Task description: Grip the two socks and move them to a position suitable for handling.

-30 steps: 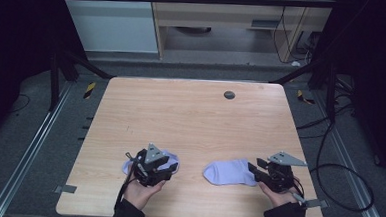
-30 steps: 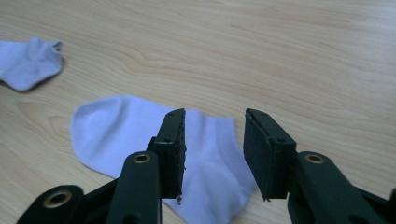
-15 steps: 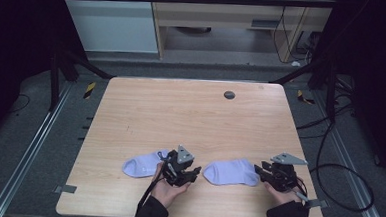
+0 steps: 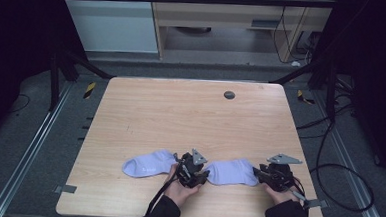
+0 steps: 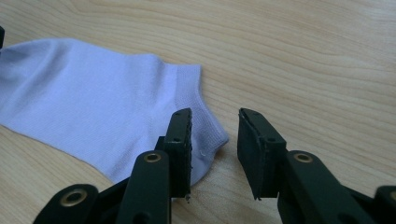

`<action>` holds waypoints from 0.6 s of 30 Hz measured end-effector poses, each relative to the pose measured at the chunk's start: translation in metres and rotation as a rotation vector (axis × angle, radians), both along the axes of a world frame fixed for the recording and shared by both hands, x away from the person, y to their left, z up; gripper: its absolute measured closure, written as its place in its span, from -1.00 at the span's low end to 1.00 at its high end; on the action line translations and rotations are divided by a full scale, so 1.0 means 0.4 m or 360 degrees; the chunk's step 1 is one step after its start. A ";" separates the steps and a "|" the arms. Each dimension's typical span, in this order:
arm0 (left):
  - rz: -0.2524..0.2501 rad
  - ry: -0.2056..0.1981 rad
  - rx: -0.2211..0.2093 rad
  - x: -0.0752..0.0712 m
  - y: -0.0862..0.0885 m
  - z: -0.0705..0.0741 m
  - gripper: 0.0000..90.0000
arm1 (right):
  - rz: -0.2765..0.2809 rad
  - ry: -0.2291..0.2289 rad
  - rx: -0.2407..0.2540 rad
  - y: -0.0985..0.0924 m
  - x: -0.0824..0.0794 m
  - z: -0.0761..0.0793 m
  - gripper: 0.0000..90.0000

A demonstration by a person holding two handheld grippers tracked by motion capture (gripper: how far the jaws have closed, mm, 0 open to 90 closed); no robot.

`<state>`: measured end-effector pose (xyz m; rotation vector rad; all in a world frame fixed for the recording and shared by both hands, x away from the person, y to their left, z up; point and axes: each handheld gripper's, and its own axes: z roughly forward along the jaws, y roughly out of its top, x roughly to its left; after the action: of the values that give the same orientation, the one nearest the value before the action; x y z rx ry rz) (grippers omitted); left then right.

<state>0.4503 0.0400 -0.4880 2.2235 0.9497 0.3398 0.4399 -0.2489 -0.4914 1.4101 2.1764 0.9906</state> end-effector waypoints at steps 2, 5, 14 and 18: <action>0.0005 0.0017 0.0005 0.002 -0.005 -0.005 0.53 | -0.0001 0.0015 -0.0002 0.002 0.003 -0.004 0.48; 0.0017 0.0039 0.0001 0.006 -0.011 -0.011 0.67 | 0.0002 0.0020 -0.0021 0.004 0.005 -0.010 0.55; 0.0046 0.0060 -0.0029 0.008 -0.013 -0.009 0.98 | 0.0006 0.0057 -0.0031 0.009 0.006 -0.013 0.91; 0.0027 0.0056 -0.0058 0.003 -0.007 0.000 0.98 | 0.0011 0.0040 -0.0024 0.011 0.000 -0.002 0.92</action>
<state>0.4514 0.0371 -0.4881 2.1959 0.9860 0.2894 0.4399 -0.2443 -0.4920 1.4162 2.2038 0.9620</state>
